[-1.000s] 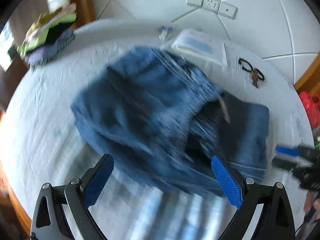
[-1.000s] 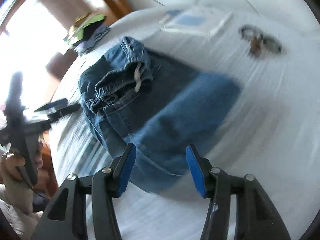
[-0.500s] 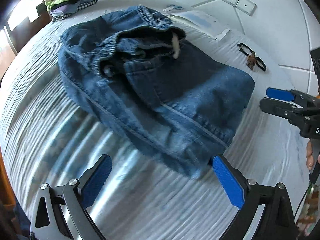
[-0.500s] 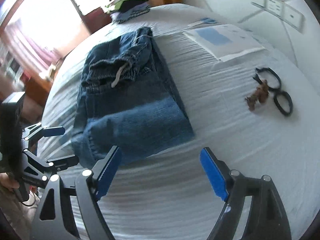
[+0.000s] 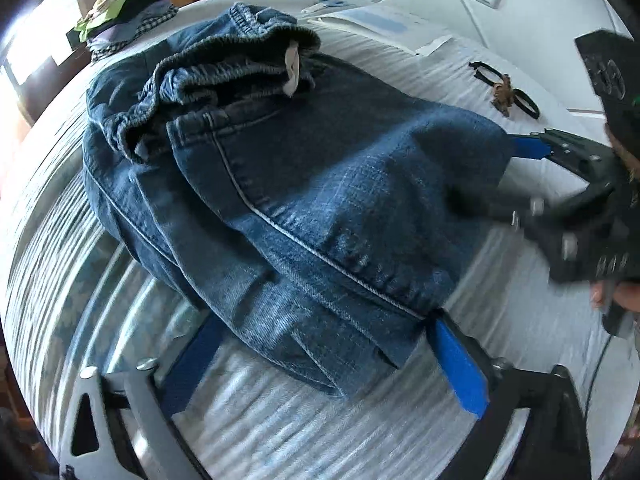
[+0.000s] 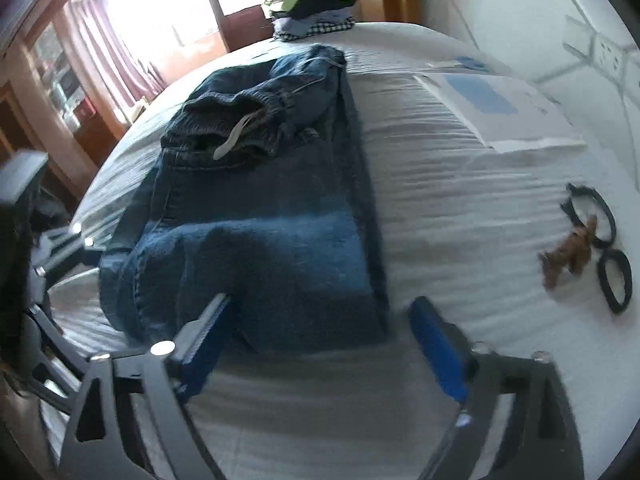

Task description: Fold clothes

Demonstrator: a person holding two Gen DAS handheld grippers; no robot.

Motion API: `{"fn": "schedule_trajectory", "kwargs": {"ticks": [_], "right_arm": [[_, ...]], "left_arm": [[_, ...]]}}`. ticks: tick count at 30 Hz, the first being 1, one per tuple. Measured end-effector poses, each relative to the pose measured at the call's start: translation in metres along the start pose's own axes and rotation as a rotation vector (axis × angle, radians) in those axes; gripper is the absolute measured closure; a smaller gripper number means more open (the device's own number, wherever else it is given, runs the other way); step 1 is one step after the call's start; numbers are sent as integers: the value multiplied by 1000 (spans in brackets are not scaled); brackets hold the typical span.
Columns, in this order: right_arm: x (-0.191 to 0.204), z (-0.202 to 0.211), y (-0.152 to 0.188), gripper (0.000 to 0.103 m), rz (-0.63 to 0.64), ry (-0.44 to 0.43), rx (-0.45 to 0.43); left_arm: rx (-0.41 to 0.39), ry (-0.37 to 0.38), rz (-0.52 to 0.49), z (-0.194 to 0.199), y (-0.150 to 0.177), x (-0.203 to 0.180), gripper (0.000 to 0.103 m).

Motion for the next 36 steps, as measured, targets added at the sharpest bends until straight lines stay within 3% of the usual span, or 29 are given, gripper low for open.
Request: {"fn": "schedule_trajectory", "kwargs": {"ticks": [1, 2, 3, 4, 6, 10, 14, 18, 21, 25, 29, 31, 32, 33, 34, 35, 36], "right_arm": [[3, -2, -2, 5, 6, 15, 14], [7, -3, -4, 32, 11, 31, 28], [10, 1, -8, 51, -9, 29, 26], [14, 5, -13, 68, -33, 23, 21], [27, 16, -20, 72, -75, 1, 8], [68, 44, -30, 77, -141, -71, -21], [120, 73, -53, 78, -113, -117, -83], [142, 82, -110, 79, -47, -99, -165], [132, 73, -171, 79, -37, -86, -235], [90, 33, -252, 79, -111, -96, -295], [33, -40, -295, 79, -222, -59, -230], [6, -82, -300, 79, -288, -39, -163], [-5, -102, -297, 77, -323, -30, -121], [-17, -123, -294, 73, -357, -20, -80], [-25, -136, -288, 62, -390, -11, -57], [-33, -148, -282, 60, -424, -3, -37], [-37, -148, -280, 60, -454, -25, -54]], "left_arm": [[-8, 10, -11, 6, -2, 4, 51], [-16, 20, -22, 12, -4, 9, 66], [-24, 30, -33, 18, -6, 13, 79], [-32, 40, -44, 24, -8, 17, 82], [-47, 60, -65, 37, -13, 26, 88], [-79, 100, -109, 61, -21, 43, 89], [-133, 121, -141, 110, -23, 85, 89], [-189, 120, -101, 129, -56, 127, 89], [-214, 127, -58, 124, -99, 154, 89], [-217, 119, -5, 88, -173, 195, 89], [-139, 72, 13, 11, -231, 221, 89], [-73, 28, 9, -37, -243, 227, 84], [-38, 5, 13, -63, -245, 230, 76], [-16, -19, 21, -82, -245, 234, 58], [-17, -42, 33, -92, -245, 239, 46], [-26, -57, 54, -99, -246, 247, 26], [-27, -46, 78, -98, -247, 255, 19]]}}
Point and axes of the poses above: each gripper's, at about its wrist camera, not at the fingertips, and z roughly against the way its jaws point, x to its left, y to its underside, the point moved 6 cm from there along -z, roughly the way its jaws point, and after that the axes turned 7 degrees about -y, right-handed, at the moved point
